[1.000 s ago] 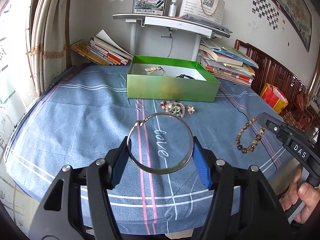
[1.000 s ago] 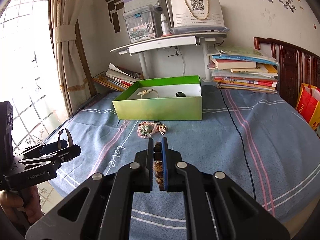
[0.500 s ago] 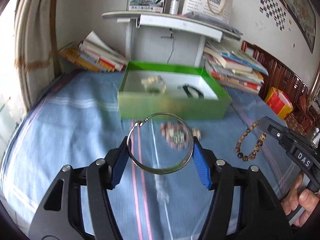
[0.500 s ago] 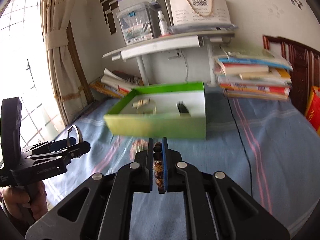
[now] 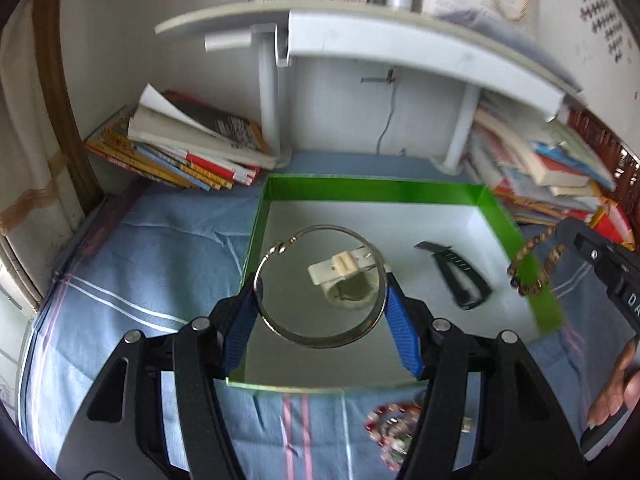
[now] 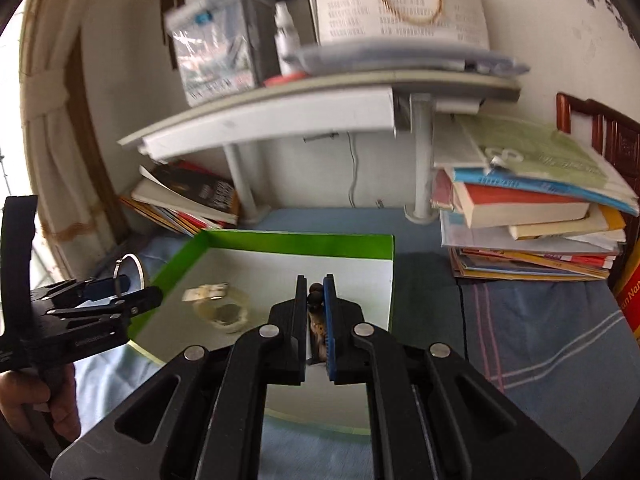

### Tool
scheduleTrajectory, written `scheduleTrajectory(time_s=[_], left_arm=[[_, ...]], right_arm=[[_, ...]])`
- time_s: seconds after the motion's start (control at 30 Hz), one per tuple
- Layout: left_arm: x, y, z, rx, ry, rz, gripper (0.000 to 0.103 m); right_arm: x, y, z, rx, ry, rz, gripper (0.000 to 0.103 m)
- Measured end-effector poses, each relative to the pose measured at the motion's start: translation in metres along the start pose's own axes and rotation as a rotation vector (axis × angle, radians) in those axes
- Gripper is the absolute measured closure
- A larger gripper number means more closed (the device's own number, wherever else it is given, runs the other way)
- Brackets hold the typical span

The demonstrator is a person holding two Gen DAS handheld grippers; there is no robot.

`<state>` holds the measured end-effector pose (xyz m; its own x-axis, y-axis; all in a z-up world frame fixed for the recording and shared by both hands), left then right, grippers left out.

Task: Organize jewelry
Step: 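Lower the bangle and bead bracelet into the green box and open both grippers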

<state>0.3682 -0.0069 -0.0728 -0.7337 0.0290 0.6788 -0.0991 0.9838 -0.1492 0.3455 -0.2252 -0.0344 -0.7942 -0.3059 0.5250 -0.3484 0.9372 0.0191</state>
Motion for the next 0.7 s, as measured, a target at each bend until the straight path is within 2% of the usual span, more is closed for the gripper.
scheduleTrajectory(time_s=[0.07, 0.1, 0.13, 0.17, 0.2, 0.23, 0.3, 0.33, 0.4, 0.47, 0.57, 0.7], left_arm=[[-0.011, 0.003, 0.004, 0.003, 0.014, -0.010, 0.042], [-0.017, 0.005, 0.007, 0.005, 0.027, -0.018, 0.042], [-0.020, 0.007, 0.009, 0.003, 0.036, -0.025, 0.036], [-0.020, 0.009, 0.010, 0.001, 0.036, -0.027, 0.030], [-0.016, 0.011, 0.010, 0.000, 0.030, -0.014, 0.027], [-0.007, 0.013, 0.008, 0.000, 0.009, -0.017, 0.020], [0.027, 0.020, 0.004, -0.006, -0.088, 0.000, 0.012], [0.045, 0.024, 0.002, -0.005, -0.133, 0.013, 0.010], [0.095, 0.036, 0.005, 0.013, -0.243, 0.051, 0.005], [0.140, 0.048, 0.018, 0.050, -0.332, 0.092, 0.004], [0.178, 0.059, 0.044, 0.067, -0.364, 0.110, 0.004], [0.201, 0.073, 0.097, 0.075, -0.340, 0.061, 0.004]], right_arm=[[-0.011, -0.002, 0.005, -0.004, 0.023, -0.003, 0.095], [-0.016, -0.003, 0.008, -0.005, 0.034, -0.003, 0.086], [-0.019, -0.004, 0.010, -0.006, 0.052, 0.006, 0.077], [-0.018, -0.004, 0.011, -0.013, 0.054, 0.013, 0.052], [-0.010, -0.005, 0.011, -0.027, 0.030, 0.022, 0.037], [0.004, -0.005, 0.008, -0.042, -0.010, 0.032, 0.034], [0.037, -0.003, 0.002, -0.055, -0.080, 0.031, 0.029], [0.059, -0.001, -0.002, -0.059, -0.125, 0.032, 0.028], [0.100, 0.003, -0.005, -0.061, -0.199, 0.041, 0.018], [0.139, 0.012, 0.000, -0.058, -0.263, 0.051, 0.013], [0.181, 0.033, 0.020, -0.035, -0.294, 0.068, 0.011], [0.204, 0.063, 0.059, -0.026, -0.251, 0.055, 0.010]])
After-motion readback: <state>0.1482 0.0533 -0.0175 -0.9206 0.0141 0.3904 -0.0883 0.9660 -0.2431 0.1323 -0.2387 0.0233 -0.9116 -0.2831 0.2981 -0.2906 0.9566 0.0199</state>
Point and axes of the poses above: each gripper's, at about its wrist camera, not at the fingertips, and x roughly against the way its jaws point, y to its left, z to its underside, the point moved 4 cm from there along -x, roughly the way its jaws point, and after that the axes turned 10 degrees about x, right-handed, at the moved point
